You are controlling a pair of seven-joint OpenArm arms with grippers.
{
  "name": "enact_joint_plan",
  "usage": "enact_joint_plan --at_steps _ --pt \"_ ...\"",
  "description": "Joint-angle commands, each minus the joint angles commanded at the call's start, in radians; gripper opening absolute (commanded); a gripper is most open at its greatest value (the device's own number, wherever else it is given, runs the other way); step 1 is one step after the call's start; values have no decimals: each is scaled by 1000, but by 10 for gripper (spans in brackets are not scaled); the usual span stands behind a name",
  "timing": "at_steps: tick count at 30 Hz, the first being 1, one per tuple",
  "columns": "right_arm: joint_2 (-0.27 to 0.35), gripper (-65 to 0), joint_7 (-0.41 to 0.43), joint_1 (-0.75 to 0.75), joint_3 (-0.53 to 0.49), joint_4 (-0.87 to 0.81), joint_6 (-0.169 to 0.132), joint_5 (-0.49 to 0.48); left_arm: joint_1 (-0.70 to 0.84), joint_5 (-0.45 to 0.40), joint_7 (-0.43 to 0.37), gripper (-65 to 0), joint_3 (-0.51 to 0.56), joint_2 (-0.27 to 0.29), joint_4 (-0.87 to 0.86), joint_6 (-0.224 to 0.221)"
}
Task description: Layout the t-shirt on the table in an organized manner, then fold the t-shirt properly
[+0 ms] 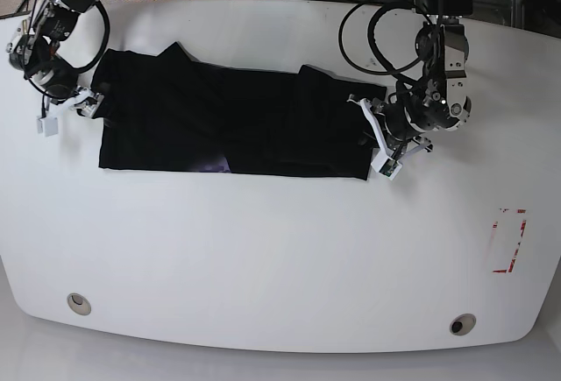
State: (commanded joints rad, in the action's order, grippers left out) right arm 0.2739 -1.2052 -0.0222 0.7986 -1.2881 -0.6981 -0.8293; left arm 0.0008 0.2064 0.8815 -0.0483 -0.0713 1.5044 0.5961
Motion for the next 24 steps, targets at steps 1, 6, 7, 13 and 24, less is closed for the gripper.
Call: enact_joint_plan --at_steps 1,6,7,13,24 --pt "-15 0 0 -3 -11 -17 0 2 0 0 0 -571 0 0 0 0" --pt "-52 0 0 -23 -63 -74 0 3 0 0 2 -571 0 0 0 0" --pt "-54 -8 0 -23 -68 -74 0 3 0 0 2 -571 0 0 0 0" --pt "-54 -271 3 -23 -77 -75 0 5 0 0 2 -571 0 0 0 0" --pt "-5 -590 -6 -31 -103 -195 0 2 2 -5 2 -571 91 35 0 -6"
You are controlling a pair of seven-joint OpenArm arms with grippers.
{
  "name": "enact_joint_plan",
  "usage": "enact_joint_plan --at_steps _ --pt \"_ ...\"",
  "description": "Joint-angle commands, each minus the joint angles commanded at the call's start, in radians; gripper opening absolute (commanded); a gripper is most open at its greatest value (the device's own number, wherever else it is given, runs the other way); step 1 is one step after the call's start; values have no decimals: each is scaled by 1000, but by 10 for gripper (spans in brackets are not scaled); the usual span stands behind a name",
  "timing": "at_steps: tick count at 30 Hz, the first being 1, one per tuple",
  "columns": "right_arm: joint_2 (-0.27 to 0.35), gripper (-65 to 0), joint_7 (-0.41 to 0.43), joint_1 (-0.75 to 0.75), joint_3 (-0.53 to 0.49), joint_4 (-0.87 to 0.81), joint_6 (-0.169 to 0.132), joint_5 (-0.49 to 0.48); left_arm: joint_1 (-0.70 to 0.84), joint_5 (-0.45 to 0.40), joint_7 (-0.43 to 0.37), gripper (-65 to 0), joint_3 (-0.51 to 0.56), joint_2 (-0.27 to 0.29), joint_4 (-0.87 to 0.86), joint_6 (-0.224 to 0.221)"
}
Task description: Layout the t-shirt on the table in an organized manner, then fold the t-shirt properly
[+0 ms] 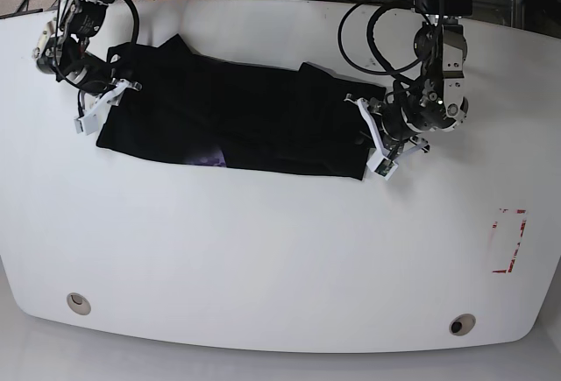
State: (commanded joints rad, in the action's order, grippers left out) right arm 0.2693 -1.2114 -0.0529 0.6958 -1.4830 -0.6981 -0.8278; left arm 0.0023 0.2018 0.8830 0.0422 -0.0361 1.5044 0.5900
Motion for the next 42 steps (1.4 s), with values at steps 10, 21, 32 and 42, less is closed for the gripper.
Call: enact_joint_plan --at_steps 10,21,32,42 --pt "-43 -590 -132 -63 -6 -345 0 -6 -5 -2 -3 -569 110 81 -3 -80" --pt "-106 -590 -185 -77 -123 -537 0 -51 -31 0 -44 -569 216 140 -97 -140" --pt "-140 -587 -185 -72 -215 -535 0 -64 -37 0 -46 -569 216 167 -132 -140" --pt "-140 -510 -155 -74 -292 -534 0 -61 -37 2 -43 -569 218 169 -132 -140"
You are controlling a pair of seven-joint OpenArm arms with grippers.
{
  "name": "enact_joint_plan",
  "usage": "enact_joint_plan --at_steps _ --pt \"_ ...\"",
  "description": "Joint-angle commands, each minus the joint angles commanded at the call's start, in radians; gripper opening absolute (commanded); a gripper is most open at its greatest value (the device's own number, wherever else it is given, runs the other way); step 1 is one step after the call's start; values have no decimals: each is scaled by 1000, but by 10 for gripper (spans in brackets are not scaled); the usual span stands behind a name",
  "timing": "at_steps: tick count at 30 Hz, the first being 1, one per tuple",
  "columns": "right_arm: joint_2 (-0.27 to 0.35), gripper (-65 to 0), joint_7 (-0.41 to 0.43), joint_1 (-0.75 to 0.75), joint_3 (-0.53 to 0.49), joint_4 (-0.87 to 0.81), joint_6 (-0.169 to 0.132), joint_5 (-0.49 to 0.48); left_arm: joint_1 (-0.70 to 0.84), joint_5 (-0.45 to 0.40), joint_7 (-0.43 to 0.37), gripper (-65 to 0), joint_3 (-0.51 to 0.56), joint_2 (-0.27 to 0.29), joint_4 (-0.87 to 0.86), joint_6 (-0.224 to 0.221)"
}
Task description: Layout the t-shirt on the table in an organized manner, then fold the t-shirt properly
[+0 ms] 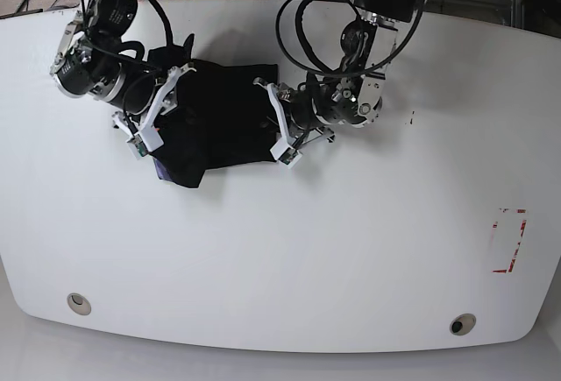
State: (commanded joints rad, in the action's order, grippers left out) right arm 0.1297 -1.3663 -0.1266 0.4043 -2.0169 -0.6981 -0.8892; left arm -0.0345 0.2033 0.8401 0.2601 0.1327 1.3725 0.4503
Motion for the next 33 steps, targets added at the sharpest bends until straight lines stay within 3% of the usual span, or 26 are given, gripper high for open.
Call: enact_joint_plan --at_steps 5,8,13,17,33 --pt "0 -466 2 3 -31 0 0 0 0 0 0 -569 0 0 0 0" --pt "-2 -363 2 6 -32 0 0 0 0 0 0 -569 0 0 0 0" --pt "-3 -127 2 26 -34 0 0 0 0 0 0 -569 -2 0 2 0" --pt "2 -5 2 35 -34 0 0 -5 0 2 0 -569 -5 0 17 0" --pt "23 0 2 34 -26 -2 0 -6 5 3 3 -568 -8 -6 123 0"
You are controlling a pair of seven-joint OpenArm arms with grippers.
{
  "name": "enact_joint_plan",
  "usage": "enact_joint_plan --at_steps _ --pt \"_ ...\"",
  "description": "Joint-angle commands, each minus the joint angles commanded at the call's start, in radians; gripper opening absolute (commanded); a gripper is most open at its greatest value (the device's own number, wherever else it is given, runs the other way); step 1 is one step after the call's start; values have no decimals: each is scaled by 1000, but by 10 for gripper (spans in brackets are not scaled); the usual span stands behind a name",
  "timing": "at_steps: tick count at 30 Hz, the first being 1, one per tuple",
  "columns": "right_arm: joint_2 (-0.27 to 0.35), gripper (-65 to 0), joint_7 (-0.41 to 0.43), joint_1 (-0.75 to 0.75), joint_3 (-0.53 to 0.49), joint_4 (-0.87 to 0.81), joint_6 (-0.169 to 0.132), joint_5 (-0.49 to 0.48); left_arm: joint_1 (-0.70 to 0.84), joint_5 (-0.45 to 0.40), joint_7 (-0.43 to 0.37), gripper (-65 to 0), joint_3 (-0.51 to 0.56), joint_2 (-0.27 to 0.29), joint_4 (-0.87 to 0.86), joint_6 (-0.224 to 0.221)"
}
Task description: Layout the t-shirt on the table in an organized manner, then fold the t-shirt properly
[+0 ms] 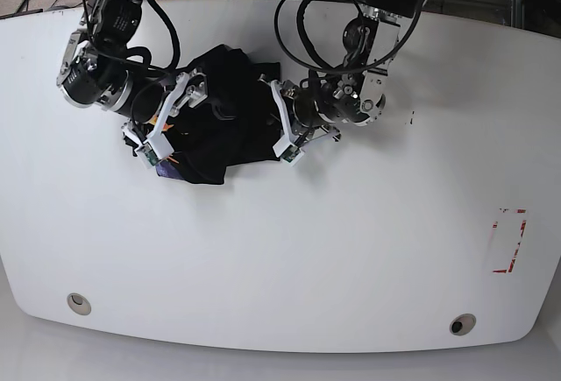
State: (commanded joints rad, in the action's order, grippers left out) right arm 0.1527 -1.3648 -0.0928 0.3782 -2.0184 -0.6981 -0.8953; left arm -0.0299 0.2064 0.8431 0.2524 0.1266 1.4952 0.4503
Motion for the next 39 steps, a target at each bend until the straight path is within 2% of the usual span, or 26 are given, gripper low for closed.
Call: enact_joint_plan --at_steps 11,14,18,26,32,34,39 --pt "15 0 0 26 3 2 0 6 21 6 -3 -568 -35 2 80 6" --pt "48 0 0 23 15 5 0 8 32 43 -6 -568 -69 2 127 6" --pt "55 0 0 21 21 26 0 8 37 110 -6 -568 -103 -3 175 6" --pt "43 0 0 29 11 31 0 64 54 199 -2 -568 -258 -81 282 6" --pt "-15 0 2 63 -64 48 0 106 80 262 -2 -568 -402 -155 315 6" --pt "-54 0 2 71 -104 75 0 126 80 304 0 -568 -459 -209 327 6" --pt "-117 0 3 115 -153 135 0 137 104 405 0 -568 -562 -288 333 6"
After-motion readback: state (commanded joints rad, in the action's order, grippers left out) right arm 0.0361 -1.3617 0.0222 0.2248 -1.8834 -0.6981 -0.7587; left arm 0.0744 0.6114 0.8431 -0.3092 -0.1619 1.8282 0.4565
